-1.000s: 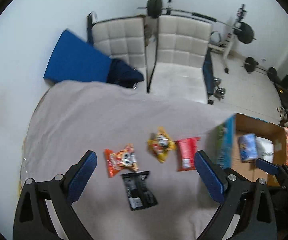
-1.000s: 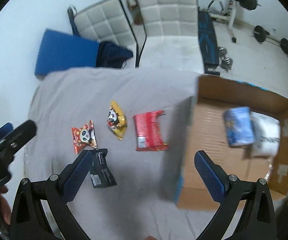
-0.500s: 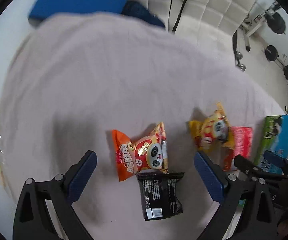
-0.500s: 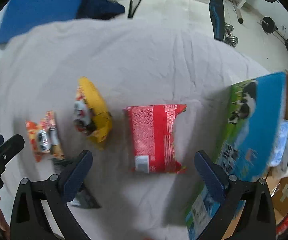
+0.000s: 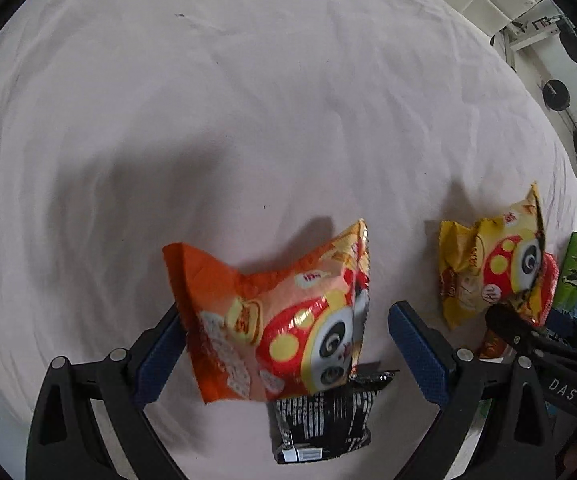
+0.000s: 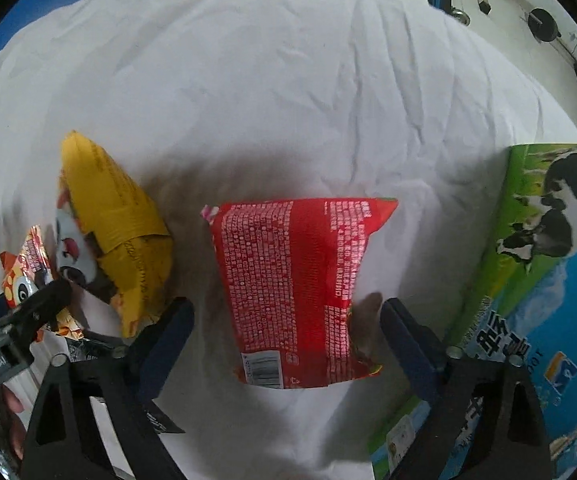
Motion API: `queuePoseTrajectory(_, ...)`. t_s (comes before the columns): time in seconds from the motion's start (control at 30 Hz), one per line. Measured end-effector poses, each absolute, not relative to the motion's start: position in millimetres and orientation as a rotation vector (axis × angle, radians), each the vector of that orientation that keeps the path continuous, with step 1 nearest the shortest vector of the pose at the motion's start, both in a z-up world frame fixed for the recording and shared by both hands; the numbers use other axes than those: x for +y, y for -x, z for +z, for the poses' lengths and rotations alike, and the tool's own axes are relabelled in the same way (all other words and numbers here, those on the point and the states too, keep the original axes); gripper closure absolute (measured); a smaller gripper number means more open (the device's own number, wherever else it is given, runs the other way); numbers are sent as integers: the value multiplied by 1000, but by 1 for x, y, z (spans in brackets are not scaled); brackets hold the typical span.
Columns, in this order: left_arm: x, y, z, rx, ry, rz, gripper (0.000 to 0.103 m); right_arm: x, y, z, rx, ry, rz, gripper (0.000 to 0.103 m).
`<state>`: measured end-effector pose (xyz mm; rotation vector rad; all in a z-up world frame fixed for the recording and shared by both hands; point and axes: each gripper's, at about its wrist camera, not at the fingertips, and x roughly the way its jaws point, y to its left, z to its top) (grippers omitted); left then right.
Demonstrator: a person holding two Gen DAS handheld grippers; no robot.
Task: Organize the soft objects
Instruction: 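Grasp the orange panda snack bag with left tool while right tool grasps the red snack bag, then carry the orange and red snack bags with both tools over the box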
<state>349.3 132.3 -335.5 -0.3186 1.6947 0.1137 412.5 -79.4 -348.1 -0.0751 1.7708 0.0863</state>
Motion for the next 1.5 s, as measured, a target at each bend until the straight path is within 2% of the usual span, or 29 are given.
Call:
queuePoseTrajectory(0.03, 134, -349, -339, 1697, 321, 113, 11, -79, -412, -350, 1778, 76, 87, 15)
queuePoseTrajectory(0.07, 134, -350, -342, 1701, 320, 114, 23, -79, -412, -354, 1787, 81, 87, 18)
queuePoseTrajectory(0.23, 134, -347, -340, 1674, 288, 132, 32, -77, -413, -364, 1807, 97, 66, 21)
queuePoseTrajectory(0.3, 129, -346, -337, 1668, 270, 144, 41, -77, -413, -364, 1808, 100, 60, 28)
queuePoseTrajectory(0.37, 123, -349, -333, 1659, 262, 146, 43, -77, -416, -364, 1806, 98, 57, 51)
queuePoseTrajectory(0.77, 121, -344, -325, 1626, 253, 157, 47, -59, -420, -360, 1811, 113, 38, 56)
queuePoseTrajectory(0.97, 124, -352, -299, 1573, 254, 147, 47, -61, -418, -348, 1788, 93, 45, 57)
queuePoseTrajectory(1.17, 123, -343, -237, 1462, 266, 117, 47, -67, -409, -302, 1700, 68, 80, 57)
queuePoseTrajectory(1.5, 79, -288, -118, 1247, 248, -2, 47, -81, -363, -177, 1457, 33, 178, 58)
